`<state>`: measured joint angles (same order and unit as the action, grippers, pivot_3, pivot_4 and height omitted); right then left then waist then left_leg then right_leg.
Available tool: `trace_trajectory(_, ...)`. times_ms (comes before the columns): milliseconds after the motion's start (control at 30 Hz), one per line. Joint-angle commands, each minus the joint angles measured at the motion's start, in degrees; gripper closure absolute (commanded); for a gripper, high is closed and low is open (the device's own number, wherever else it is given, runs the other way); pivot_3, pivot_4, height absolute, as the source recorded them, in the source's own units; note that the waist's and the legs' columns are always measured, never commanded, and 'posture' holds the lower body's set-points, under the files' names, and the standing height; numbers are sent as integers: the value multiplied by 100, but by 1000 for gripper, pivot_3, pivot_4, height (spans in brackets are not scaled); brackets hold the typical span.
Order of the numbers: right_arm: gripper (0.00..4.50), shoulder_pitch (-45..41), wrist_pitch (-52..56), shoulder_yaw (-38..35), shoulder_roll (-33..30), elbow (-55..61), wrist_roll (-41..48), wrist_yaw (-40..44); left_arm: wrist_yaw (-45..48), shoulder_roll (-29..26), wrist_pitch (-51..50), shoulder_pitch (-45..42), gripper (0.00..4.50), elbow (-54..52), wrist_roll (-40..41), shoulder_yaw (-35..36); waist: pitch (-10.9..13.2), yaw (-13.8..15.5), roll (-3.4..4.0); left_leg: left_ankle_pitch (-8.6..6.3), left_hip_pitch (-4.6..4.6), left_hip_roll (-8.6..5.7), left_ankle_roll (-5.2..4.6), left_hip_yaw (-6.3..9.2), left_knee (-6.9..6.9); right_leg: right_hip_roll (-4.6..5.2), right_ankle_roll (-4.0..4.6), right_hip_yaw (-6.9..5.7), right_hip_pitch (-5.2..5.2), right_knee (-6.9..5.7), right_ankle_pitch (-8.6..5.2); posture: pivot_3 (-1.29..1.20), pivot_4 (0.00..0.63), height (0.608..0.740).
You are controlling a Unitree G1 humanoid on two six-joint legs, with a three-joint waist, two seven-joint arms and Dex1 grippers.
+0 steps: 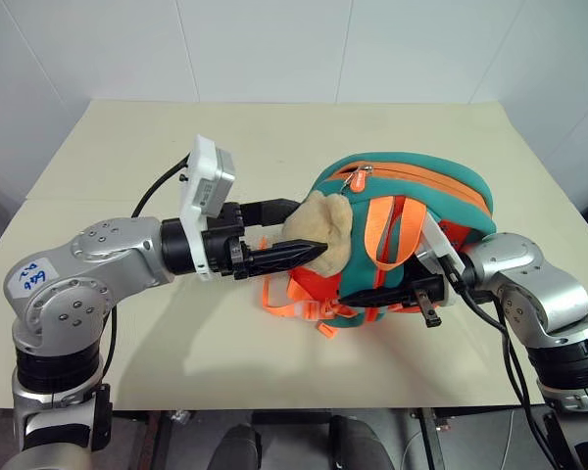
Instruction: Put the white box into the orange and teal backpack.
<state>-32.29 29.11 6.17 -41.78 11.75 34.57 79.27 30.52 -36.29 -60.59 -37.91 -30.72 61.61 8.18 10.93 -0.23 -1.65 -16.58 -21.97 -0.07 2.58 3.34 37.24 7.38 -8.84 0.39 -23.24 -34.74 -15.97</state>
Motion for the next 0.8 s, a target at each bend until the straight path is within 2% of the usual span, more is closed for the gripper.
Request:
trace_trajectory(33,3939,-35,-31,-40,90,127,71,-43,14,-24,-24,-118,2235,-57,34,-206,0,0,0,0,0,0,0,0,0,0,0,0,0,3,0,0,150,740)
trace_trajectory(233,3939,-52,-35,-44,130,122,65,-56,-51,-14,-88,-245,3860,-26,54,-374,0,1,0,0,0,0,0,0,0,0,0,0,0,3,0,0,150,740)
trace_trajectory(333,3939,-61,-42,-36,151,117,56,-66,-29,-49,-141,-306,4342,-15,89,-395,0,-2,0,0,0,0,0,0,-1,0,0,0,0,4,0,0,150,740)
trace_trajectory(533,3939,-38,-64,-74,190,110,77,-85,226,-359,-261,-645,4432,150,330,-105,0,-5,0,0,-1,0,0,0,-2,-1,0,0,0,7,0,0,150,740)
trace_trajectory(800,3939,79,-175,-400,497,84,291,-377,1153,-1380,-112,-1009,4439,787,195,334,1,-26,1,0,-2,1,0,0,-11,-3,0,-1,-4,6,0,0,150,740)
